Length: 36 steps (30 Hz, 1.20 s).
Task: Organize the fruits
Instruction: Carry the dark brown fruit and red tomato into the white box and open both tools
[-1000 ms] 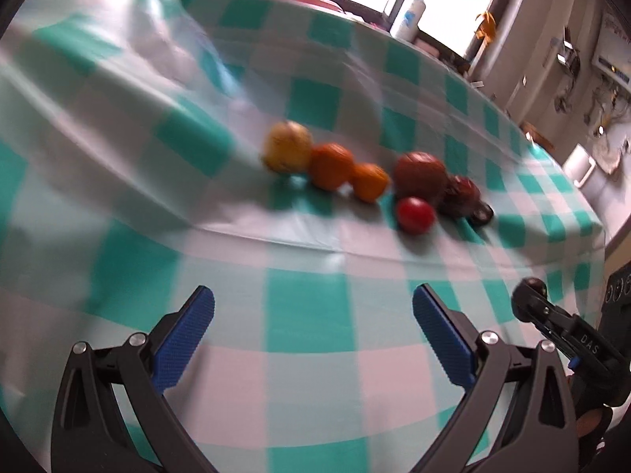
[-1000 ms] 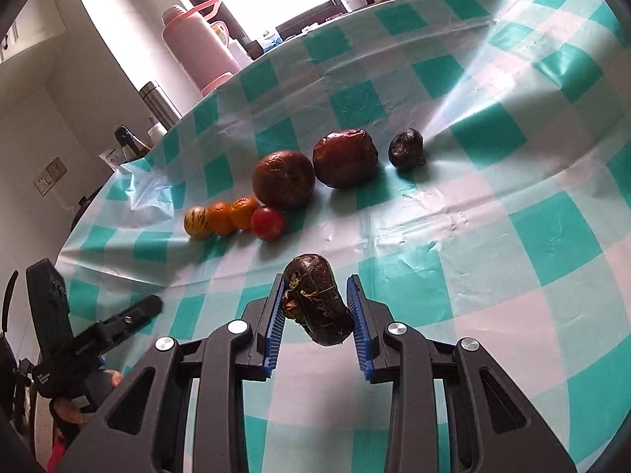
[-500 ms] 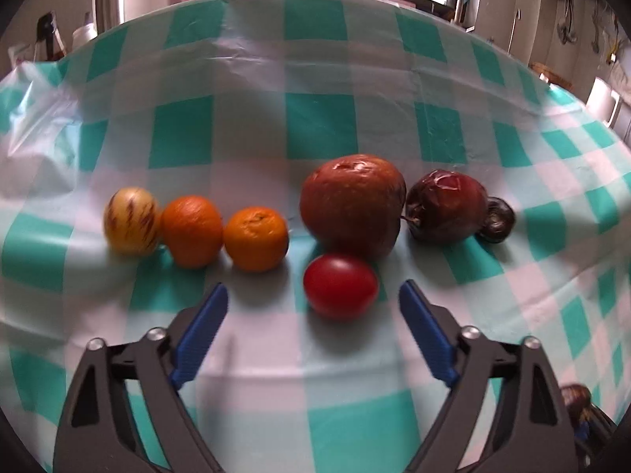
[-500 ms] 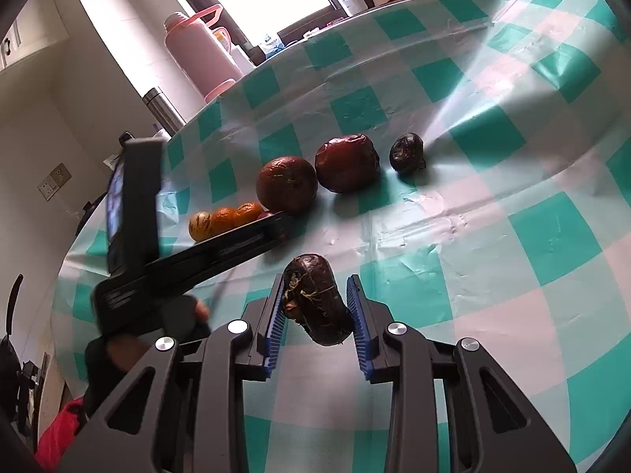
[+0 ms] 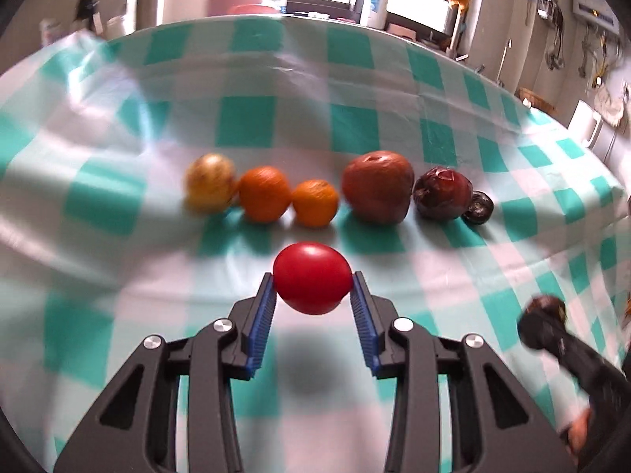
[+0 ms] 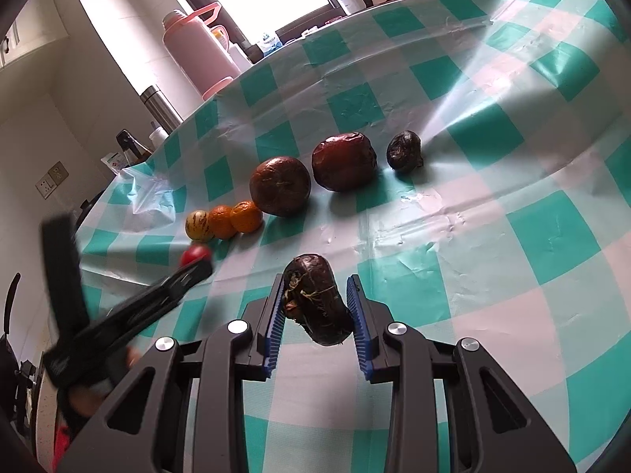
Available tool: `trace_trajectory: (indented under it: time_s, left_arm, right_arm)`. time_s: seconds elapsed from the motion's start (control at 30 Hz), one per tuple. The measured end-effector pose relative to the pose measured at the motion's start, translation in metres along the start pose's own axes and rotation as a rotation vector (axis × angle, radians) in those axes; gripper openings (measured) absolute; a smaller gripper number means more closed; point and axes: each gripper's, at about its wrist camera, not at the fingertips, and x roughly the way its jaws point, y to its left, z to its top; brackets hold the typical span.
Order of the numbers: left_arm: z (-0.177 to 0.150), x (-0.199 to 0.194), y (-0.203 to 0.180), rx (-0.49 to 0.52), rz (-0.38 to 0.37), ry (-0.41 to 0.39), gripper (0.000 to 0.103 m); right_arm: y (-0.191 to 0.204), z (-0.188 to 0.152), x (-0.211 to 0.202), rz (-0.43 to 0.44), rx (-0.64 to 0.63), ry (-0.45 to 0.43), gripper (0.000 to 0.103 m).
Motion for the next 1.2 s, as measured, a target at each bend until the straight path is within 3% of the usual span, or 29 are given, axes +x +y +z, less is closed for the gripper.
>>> trace_trajectory:
  time_s: [0.27, 0.7, 0.9, 1.2]
  left_arm:
    - [-0.028, -0.037, 0.033, -0.083, -0.042, -0.026, 0.039]
    - [-0.060, -0.076, 0.035, -0.085, -0.060, -0.053, 0.039]
    - [-0.079, -0.099, 0.009, -0.015, -0.083, -0.053, 0.039]
    - [-0.105, -0.105, -0.054, 0.135, -0.131, -0.009, 0.039]
  right_arm:
    - [-0.001, 0.001, 0.004, -0.019, -0.001, 0.014, 0.032]
    - [0.022, -0.033, -0.028, 0.020, -0.056, 0.012, 0.032]
    - [0.028, -0.055, -0.060, -0.011, -0.141, -0.016, 0.032]
    - [-0.005, -0.075, -0.106, -0.037, -0.123, -0.045, 0.032]
